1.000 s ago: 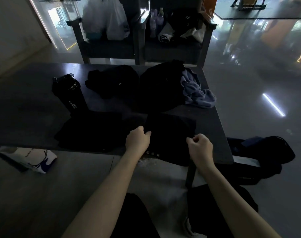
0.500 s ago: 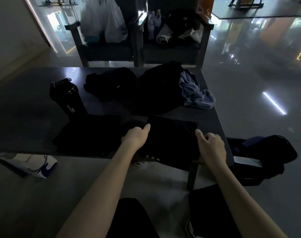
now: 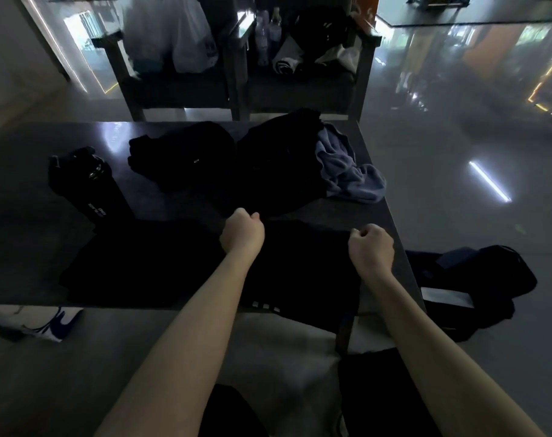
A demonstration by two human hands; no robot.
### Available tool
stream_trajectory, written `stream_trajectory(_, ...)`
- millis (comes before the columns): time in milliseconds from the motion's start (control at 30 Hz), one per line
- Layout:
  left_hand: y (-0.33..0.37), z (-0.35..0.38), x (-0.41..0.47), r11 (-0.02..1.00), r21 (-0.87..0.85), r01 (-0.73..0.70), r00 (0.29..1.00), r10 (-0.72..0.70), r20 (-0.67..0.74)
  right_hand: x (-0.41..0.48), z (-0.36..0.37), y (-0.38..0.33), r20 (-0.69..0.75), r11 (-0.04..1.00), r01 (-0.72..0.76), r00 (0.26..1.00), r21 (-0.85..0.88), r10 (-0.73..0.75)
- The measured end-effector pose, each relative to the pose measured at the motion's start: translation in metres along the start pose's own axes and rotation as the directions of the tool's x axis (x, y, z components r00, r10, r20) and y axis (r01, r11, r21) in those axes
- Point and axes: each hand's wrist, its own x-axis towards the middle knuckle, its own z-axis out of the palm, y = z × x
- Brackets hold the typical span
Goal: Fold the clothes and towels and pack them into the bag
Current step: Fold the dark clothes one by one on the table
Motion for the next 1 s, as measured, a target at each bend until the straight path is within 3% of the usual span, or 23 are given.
stream_trajectory(167, -0.014, -0.005, -0.012, 0.999, 0.025, 0.020, 0.997, -0.018, -0.075, -0.009, -0.002, 0.007, -0.051, 0.999, 0.013, 0.999, 0.052, -0.010)
stream_trajectory(333, -0.014, -0.004, -0.028, 0.998, 0.054, -0.028, 0.999, 0.030, -0.041, -0.028, -0.007, 0.002, 0.033, 0.999, 0.033, 0.999, -0.021, -0.033)
stream_trajectory(467, -0.018, -0.004, -0.053, 0.938, 0.322, -0.128, 0.992, 0.126, 0.029, -0.057, -0.017, 0.013, 0.121, 0.972, 0.014, 0.993, -0.236, 0.015)
stream_trajectory(533, -0.023, -0.003, -0.067, 0.914, 0.384, -0.132, 0.991, 0.132, 0.026, -0.071, -0.016, 0.022, 0.131, 0.970, 0.027, 0.991, -0.241, 0.005)
stream_trajectory(767, -0.029, -0.016, -0.066, 0.917, 0.333, -0.221, 0.970, 0.243, -0.025, -0.060, -0.015, 0.013, 0.026, 0.994, 0.107, 0.994, -0.013, -0.106)
stream_trajectory(1000, -0.040, -0.017, -0.082, 0.951, 0.263, -0.162, 0.984, 0.175, -0.024, -0.063, -0.022, 0.021, -0.032, 0.984, 0.087, 0.995, -0.157, -0.093)
